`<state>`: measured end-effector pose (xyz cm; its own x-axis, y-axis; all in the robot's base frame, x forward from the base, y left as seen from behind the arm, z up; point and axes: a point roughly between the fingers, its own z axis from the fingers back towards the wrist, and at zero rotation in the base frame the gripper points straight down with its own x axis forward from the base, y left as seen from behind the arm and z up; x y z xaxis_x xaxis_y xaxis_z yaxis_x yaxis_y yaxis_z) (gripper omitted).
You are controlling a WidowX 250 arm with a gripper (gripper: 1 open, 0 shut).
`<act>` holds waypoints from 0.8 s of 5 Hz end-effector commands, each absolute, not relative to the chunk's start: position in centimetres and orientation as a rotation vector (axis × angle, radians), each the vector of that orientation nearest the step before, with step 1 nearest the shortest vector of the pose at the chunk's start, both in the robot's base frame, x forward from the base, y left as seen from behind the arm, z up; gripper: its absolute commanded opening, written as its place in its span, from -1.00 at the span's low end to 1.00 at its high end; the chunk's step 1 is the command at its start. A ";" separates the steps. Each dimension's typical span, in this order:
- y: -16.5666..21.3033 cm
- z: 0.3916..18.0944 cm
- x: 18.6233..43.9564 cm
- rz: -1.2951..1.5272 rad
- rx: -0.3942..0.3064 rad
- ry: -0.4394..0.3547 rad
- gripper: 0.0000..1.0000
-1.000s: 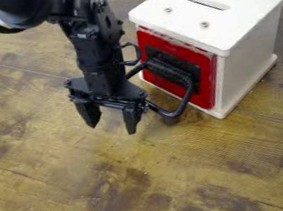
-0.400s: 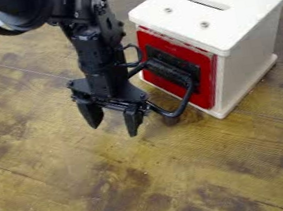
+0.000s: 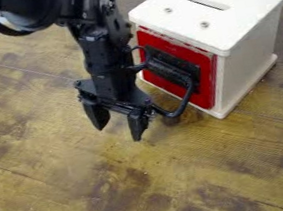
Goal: Close the drawer
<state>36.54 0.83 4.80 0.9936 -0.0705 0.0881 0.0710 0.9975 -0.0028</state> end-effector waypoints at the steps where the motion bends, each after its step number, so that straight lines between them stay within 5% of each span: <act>1: 0.5 9.4 38.1 -0.098 0.002 -0.209 1.00; 4: -0.3 7.5 37.8 -0.092 -0.003 -0.183 1.00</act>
<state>37.19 -0.22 5.67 0.9882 -0.0957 0.1198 0.0962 0.9954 0.0012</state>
